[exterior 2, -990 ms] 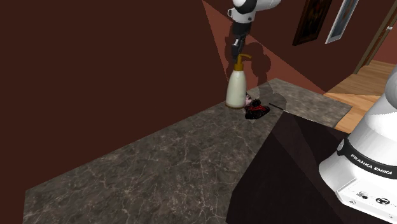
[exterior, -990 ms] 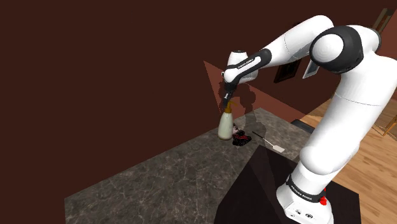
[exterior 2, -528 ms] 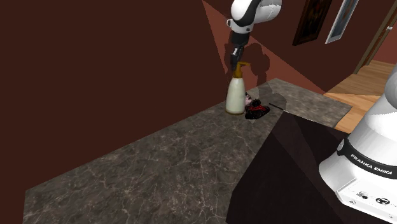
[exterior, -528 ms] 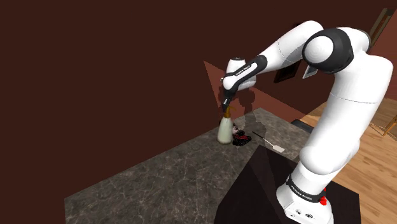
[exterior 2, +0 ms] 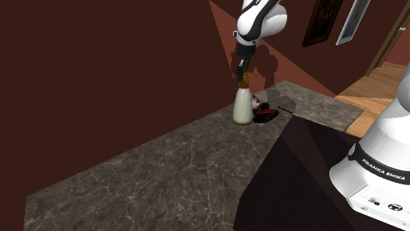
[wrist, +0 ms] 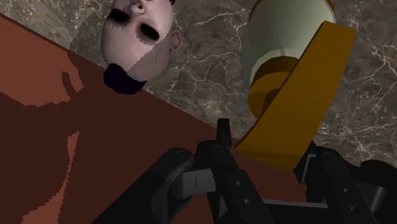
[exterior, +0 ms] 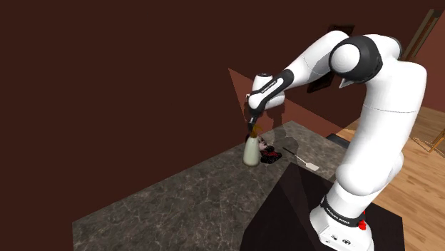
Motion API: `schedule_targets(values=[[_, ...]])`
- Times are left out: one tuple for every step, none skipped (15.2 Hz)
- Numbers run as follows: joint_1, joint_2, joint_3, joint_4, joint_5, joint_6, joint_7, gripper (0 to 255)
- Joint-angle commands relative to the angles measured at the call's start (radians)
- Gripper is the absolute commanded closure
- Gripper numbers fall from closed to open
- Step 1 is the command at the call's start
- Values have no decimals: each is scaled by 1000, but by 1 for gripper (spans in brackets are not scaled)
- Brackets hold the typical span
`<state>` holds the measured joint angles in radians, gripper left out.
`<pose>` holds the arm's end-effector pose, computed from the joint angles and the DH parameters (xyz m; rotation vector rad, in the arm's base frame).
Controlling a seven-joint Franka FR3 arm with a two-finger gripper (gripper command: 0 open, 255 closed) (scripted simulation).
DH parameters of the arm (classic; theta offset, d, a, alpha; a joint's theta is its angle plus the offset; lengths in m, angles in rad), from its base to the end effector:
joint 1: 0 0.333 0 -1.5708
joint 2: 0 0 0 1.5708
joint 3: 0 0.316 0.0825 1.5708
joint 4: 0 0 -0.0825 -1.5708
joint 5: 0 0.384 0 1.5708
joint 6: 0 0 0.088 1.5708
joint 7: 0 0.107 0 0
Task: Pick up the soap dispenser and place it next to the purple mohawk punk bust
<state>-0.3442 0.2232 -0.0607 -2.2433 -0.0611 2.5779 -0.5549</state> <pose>0.5098 -0.2172 0.2783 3.0291 0.3071 0.1163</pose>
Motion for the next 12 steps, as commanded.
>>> schedule_targets(values=[[-1,20,0,-4,0,25,0,255],[-1,31,0,-5,0,37,1,255],[-1,42,0,-6,0,49,1,255],[-1,53,0,-7,0,61,2,255],[-1,65,0,-7,0,73,2,255],[-2,76,0,-7,0,85,3,255],[-2,88,0,-8,0,96,3,255],[-2,99,0,-7,0,108,4,255],[-2,111,0,-7,0,119,4,255],[-2,123,0,-6,0,131,5,255],[-2,135,0,-6,0,142,5,255],[-3,148,0,-5,0,153,6,255]])
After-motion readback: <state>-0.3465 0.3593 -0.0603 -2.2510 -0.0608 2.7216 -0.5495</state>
